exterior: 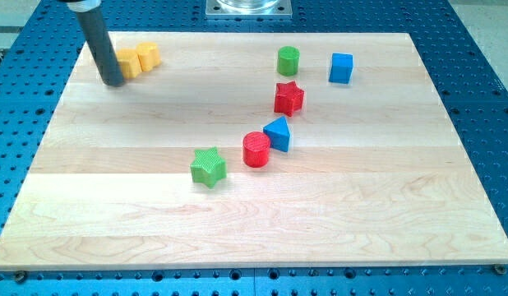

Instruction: Push green circle into green star

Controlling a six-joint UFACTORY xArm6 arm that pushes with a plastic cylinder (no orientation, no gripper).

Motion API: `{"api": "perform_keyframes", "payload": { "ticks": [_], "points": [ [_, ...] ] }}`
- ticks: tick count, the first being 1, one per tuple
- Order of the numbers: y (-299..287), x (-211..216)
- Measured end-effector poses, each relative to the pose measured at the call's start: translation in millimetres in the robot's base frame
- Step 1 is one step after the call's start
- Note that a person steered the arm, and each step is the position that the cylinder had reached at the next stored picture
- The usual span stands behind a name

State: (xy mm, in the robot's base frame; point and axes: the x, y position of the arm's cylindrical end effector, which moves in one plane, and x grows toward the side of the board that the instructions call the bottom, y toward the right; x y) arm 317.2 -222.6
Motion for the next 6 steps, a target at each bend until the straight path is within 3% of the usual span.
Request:
{"api": "perform_keyframes", "payload": {
  "ticks": [1,2,3,4,5,6],
  "points": [
    [2.0,-16.2],
    [39.4,-4.2],
    [156.6,-5.5],
    [232.6,-47.0],
    [269.0,-76.6],
    [295.5,-55.3]
  ]
}}
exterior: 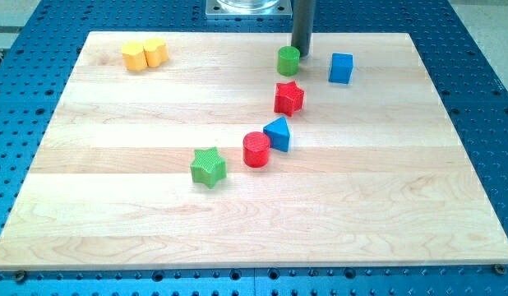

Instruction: Push green circle into green star

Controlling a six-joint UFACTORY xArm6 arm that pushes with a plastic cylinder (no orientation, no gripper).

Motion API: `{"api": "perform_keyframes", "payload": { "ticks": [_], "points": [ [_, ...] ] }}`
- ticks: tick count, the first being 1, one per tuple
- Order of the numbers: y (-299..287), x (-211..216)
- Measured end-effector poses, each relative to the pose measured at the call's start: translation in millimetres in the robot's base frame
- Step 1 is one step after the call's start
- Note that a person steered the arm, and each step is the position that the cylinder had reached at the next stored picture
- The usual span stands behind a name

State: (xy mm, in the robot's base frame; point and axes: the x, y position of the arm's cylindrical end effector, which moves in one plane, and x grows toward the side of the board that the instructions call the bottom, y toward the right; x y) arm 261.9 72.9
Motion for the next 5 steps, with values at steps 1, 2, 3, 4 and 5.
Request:
{"api": "perform_keyframes", "payload": {
  "ticks": [1,2,3,4,5],
  "points": [
    [-122.6,107.1],
    [-157.7,160.3],
    [-151.1,138.4],
    [-133.6,178.5],
    [-140.8,223.6]
  ]
}}
